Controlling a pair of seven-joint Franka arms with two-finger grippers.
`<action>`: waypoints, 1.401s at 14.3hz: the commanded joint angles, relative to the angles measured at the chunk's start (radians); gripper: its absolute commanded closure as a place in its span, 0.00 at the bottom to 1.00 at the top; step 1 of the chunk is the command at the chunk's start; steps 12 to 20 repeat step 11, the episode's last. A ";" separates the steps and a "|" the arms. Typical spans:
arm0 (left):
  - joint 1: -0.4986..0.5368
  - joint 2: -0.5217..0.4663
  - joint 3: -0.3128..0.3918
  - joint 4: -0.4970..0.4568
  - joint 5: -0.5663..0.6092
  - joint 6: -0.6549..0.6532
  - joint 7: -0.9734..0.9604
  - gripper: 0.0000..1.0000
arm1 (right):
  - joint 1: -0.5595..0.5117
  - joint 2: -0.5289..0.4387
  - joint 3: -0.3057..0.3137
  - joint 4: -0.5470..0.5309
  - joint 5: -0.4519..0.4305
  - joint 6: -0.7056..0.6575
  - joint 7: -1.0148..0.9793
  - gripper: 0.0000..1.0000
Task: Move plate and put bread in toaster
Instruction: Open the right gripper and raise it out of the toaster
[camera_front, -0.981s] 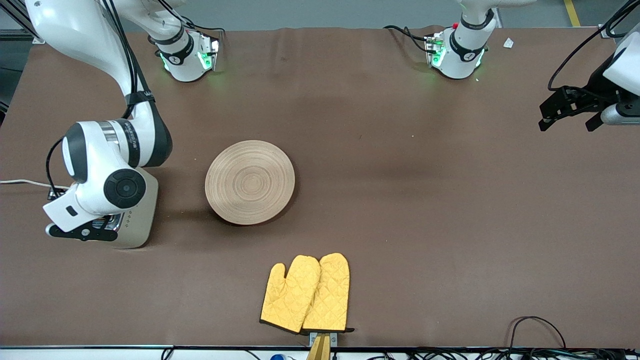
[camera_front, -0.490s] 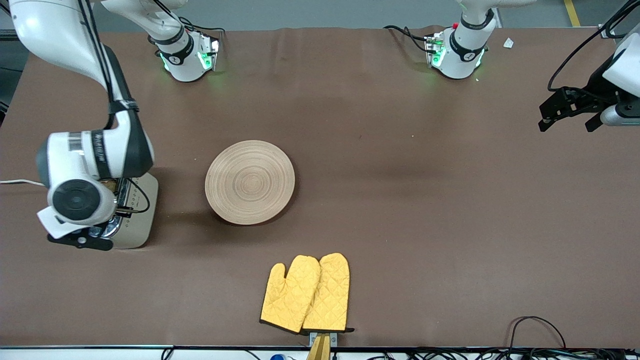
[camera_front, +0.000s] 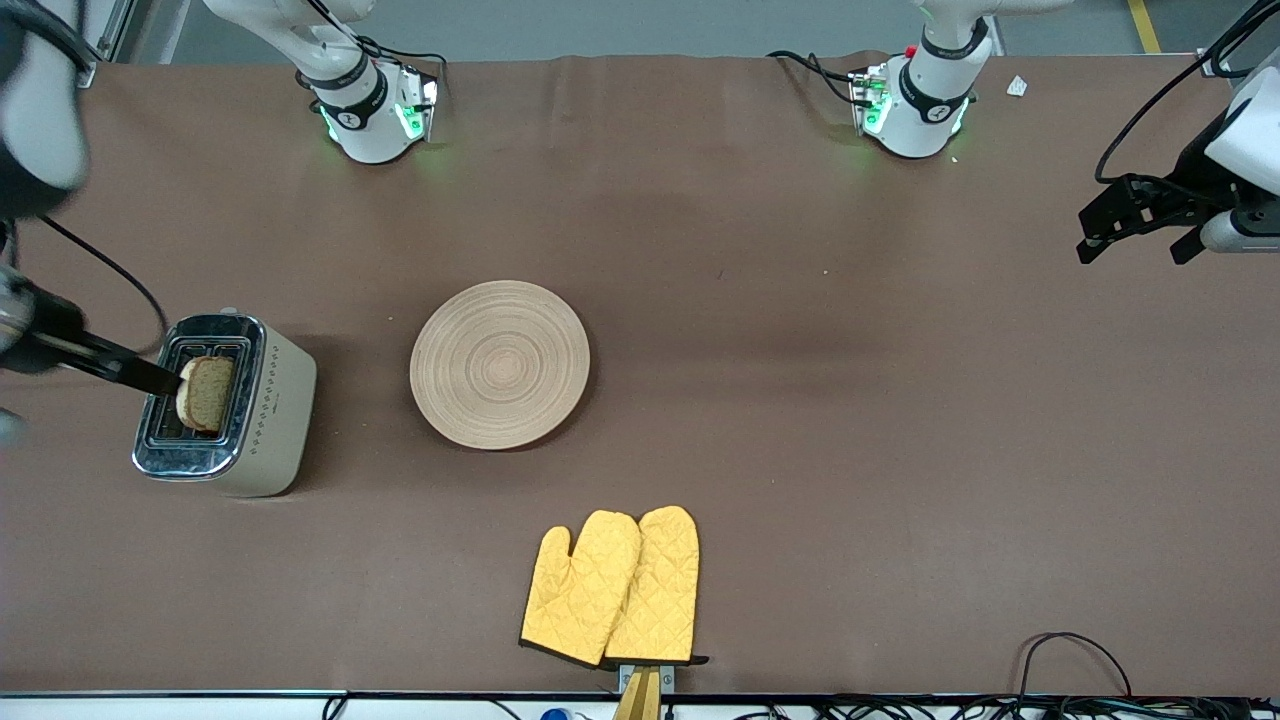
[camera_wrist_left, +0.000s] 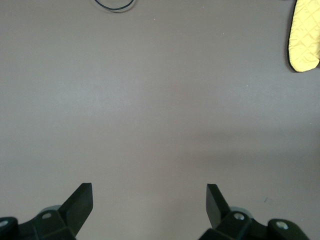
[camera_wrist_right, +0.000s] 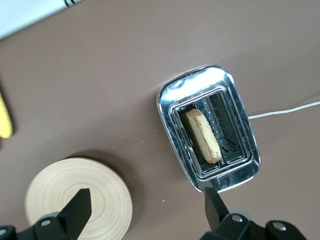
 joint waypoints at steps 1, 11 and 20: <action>-0.001 0.003 0.005 0.010 -0.014 0.002 0.005 0.00 | -0.029 -0.122 0.014 -0.042 0.028 -0.058 -0.082 0.00; -0.003 0.016 0.005 0.039 -0.005 0.002 -0.001 0.00 | -0.030 -0.192 0.018 -0.097 -0.041 -0.102 -0.248 0.00; -0.003 0.016 0.005 0.039 -0.005 0.002 -0.001 0.00 | -0.030 -0.192 0.018 -0.097 -0.041 -0.102 -0.248 0.00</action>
